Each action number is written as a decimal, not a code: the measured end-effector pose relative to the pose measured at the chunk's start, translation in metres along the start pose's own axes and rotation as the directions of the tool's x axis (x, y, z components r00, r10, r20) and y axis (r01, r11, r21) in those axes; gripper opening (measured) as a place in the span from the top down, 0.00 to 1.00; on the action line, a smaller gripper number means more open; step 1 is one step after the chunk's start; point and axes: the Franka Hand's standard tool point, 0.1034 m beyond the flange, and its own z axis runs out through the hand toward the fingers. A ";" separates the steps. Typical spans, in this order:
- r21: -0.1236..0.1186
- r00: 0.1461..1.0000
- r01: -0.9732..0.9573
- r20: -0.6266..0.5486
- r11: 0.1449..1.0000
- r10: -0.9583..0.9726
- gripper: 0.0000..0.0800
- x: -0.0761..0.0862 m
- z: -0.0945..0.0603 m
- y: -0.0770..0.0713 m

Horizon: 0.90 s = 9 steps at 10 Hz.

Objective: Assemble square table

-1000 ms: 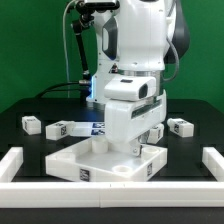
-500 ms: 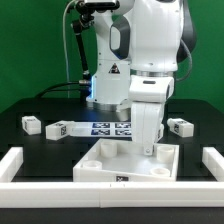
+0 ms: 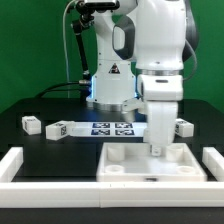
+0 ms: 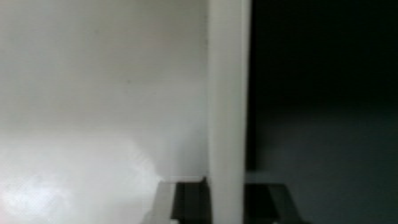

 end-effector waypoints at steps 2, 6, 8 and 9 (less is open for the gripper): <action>-0.007 1.000 0.003 -0.005 1.000 -0.003 0.92 0.002 0.000 0.001; 0.003 1.000 0.021 -0.002 1.000 -0.021 0.92 0.009 0.001 0.003; 0.057 0.999 0.036 0.016 0.998 -0.037 0.92 0.012 0.001 0.004; 0.062 0.999 0.040 0.015 0.997 -0.041 0.92 0.015 0.001 0.003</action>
Offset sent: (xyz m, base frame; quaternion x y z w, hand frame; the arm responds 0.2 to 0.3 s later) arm 0.0000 0.0000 0.0000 0.0000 0.0000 0.0000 1.0000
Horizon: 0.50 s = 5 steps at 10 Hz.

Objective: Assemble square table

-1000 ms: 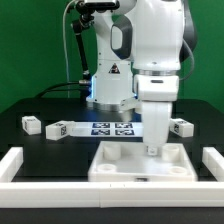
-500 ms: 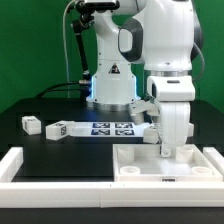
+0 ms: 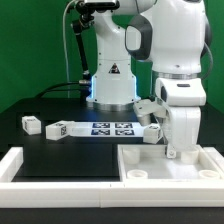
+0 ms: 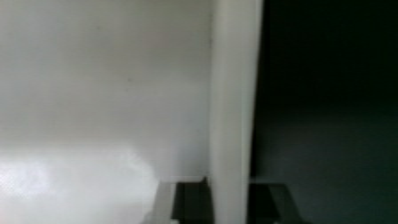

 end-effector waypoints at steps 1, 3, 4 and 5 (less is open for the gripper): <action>0.001 1.000 -0.001 0.000 1.000 0.001 0.92 0.000 0.000 0.000; 0.002 1.000 -0.002 0.000 1.000 0.002 0.92 0.000 0.001 -0.001; 0.002 1.000 -0.002 0.000 1.000 0.002 0.71 0.000 0.001 -0.001; 0.002 1.000 -0.002 0.000 1.000 0.002 0.49 0.000 0.001 -0.001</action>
Offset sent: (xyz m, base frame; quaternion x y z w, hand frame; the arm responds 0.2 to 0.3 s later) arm 0.0000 0.0000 0.0000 0.0000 0.0000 0.0000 1.0000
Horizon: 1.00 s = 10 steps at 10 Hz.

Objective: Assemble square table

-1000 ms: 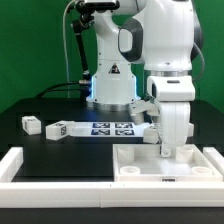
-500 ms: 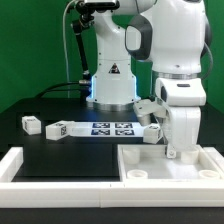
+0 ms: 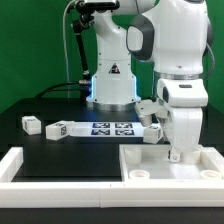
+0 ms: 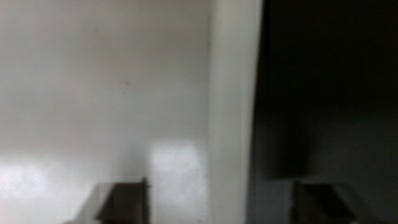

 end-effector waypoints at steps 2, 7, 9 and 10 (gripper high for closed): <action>0.000 1.000 0.000 0.000 1.000 0.000 0.32 0.000 0.000 0.000; 0.001 1.000 -0.001 0.000 1.000 0.001 0.19 0.000 0.001 0.000; -0.001 1.000 -0.024 0.002 1.000 0.024 0.19 0.000 -0.002 -0.002; -0.010 0.998 -0.069 0.007 0.998 0.069 0.19 0.000 -0.013 -0.007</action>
Offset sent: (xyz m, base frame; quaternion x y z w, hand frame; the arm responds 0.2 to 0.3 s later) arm 0.0000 0.0000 0.0000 0.0000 0.0000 0.0000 1.0000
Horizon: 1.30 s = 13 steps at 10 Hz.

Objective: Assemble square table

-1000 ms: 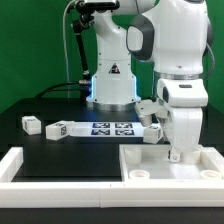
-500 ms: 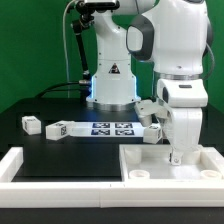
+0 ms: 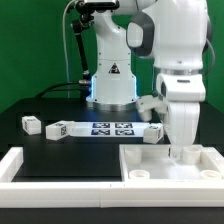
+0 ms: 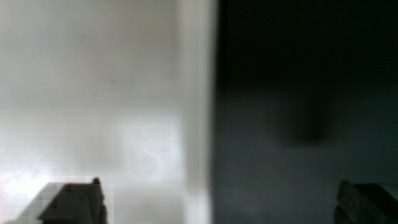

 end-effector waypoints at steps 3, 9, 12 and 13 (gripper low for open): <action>-0.015 0.993 -0.113 0.029 0.993 0.113 0.19 0.017 -0.032 -0.022; -0.026 0.858 -0.514 0.012 0.858 0.514 0.19 0.049 -0.040 -0.038; -0.013 0.654 -0.755 0.052 0.655 0.755 0.19 0.061 -0.034 -0.063; -0.020 0.571 -0.819 0.064 0.573 0.819 0.19 0.068 -0.033 -0.079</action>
Offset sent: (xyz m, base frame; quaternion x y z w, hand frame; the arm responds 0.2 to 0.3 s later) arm -0.0390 0.0433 0.0354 0.0226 -0.0510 0.1173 0.9915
